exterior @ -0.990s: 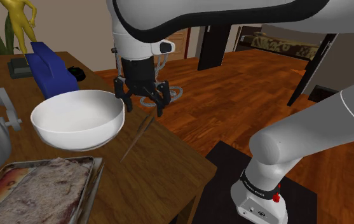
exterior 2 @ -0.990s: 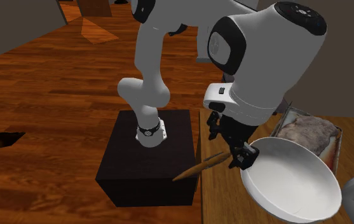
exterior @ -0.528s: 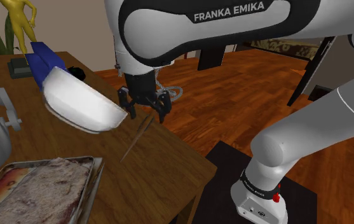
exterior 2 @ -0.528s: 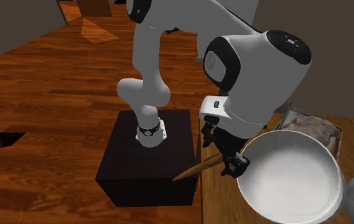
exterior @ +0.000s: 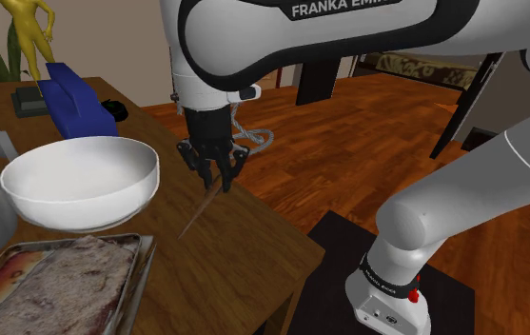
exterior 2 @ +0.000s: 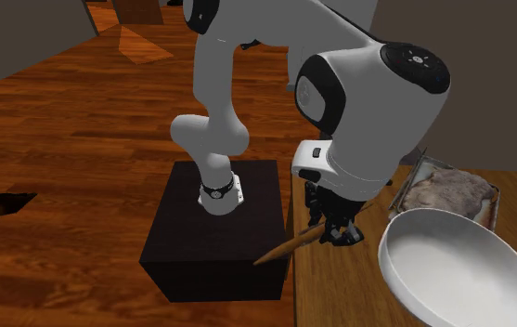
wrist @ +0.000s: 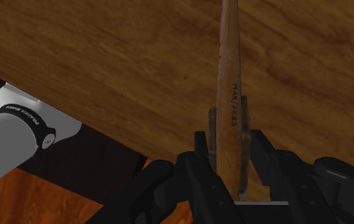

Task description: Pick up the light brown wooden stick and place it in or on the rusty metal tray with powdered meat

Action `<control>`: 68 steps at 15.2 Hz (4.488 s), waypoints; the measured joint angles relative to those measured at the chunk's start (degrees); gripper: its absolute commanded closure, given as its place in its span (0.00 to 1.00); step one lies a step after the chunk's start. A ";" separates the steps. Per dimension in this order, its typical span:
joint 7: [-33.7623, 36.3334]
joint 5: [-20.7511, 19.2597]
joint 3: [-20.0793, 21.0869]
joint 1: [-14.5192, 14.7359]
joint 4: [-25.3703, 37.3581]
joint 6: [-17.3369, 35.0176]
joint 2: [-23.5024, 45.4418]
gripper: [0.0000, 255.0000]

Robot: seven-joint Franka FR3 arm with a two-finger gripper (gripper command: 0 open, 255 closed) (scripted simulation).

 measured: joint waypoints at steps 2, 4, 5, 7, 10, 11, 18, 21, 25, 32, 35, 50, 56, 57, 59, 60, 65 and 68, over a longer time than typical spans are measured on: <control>-0.02 0.04 -0.02 0.03 -0.04 0.00 -0.03 1.00; -0.07 0.02 -0.06 0.04 0.04 -0.12 -0.04 1.00; -0.12 -0.02 -0.23 0.04 0.41 -0.64 -0.09 1.00; -0.11 -0.14 -0.54 0.02 1.45 -1.80 -0.16 1.00; -0.16 -0.51 -1.22 -0.15 3.75 -4.18 -0.18 1.00; -0.01 -0.53 -1.33 -0.13 4.53 -4.99 -0.22 1.00; 0.42 -1.25 -2.25 -0.47 9.97 -10.14 0.17 1.00; 0.47 -1.62 -2.65 -0.69 12.23 -12.17 0.49 1.00; 0.86 -2.35 -2.92 -1.17 16.28 -15.41 1.47 1.00; 10.79 -3.68 6.17 -1.84 24.60 -17.20 7.62 1.00; 17.81 -6.81 13.78 -2.91 28.64 -16.39 13.56 1.00; 54.11 -46.21 13.26 48.84 73.80 -31.67 61.75 1.00; 55.53 -45.48 14.09 46.06 66.86 -26.51 61.46 1.00; 55.66 -45.17 14.37 45.13 65.27 -25.49 61.15 1.00; 56.04 -44.74 14.80 43.77 62.48 -23.52 60.75 1.00; 55.99 -44.46 15.09 42.66 60.75 -22.38 60.43 1.00; 56.45 -43.71 15.93 39.35 54.25 -17.61 59.63 1.00; 56.55 -43.61 16.06 38.83 53.17 -16.78 59.52 1.00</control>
